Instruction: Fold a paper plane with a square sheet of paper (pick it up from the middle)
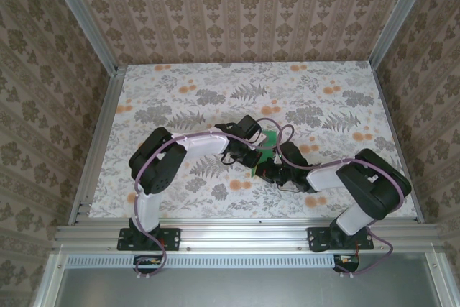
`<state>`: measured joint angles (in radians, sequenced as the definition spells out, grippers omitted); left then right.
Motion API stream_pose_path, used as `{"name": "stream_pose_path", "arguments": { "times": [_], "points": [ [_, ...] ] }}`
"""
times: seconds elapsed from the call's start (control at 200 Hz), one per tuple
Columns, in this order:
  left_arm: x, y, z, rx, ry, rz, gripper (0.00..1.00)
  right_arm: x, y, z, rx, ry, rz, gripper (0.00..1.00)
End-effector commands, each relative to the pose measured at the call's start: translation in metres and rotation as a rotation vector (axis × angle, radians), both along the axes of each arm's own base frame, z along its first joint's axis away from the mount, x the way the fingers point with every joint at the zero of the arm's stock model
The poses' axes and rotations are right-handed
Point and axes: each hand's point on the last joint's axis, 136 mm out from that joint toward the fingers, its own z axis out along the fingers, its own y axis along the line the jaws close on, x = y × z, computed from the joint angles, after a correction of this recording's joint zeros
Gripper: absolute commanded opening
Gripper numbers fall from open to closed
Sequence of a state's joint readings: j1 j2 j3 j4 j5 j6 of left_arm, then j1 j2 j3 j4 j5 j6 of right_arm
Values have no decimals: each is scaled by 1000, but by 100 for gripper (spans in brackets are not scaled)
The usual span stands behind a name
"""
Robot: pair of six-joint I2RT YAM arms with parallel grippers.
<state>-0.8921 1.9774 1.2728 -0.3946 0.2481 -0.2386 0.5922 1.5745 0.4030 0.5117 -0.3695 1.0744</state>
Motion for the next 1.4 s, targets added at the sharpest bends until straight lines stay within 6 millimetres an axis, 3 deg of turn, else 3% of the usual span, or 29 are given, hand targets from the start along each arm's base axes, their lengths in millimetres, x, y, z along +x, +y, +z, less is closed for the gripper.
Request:
{"name": "stream_pose_path", "arguments": {
  "times": [0.0,0.26,0.66,0.87,1.045,1.16,1.395],
  "points": [
    [-17,39,-41,169,92,27,2,-3,-5,1,-24,1,-24,5],
    [-16,39,-40,170,92,26,2,-2,8,16,15,-16,2,5],
    [-15,38,-40,167,95,28,2,-11,-4,-28,-103,72,-41,5],
    [-14,38,-36,163,87,32,2,-9,-11,-2,-106,11,-45,6],
    [-7,32,-17,130,55,55,9,1,-48,23,-195,-42,-95,9],
    [2,25,5,90,27,77,25,10,-68,28,-208,-31,-123,10],
    [17,27,52,22,-22,139,42,29,-58,43,-125,-19,-79,10]
  ]
}}
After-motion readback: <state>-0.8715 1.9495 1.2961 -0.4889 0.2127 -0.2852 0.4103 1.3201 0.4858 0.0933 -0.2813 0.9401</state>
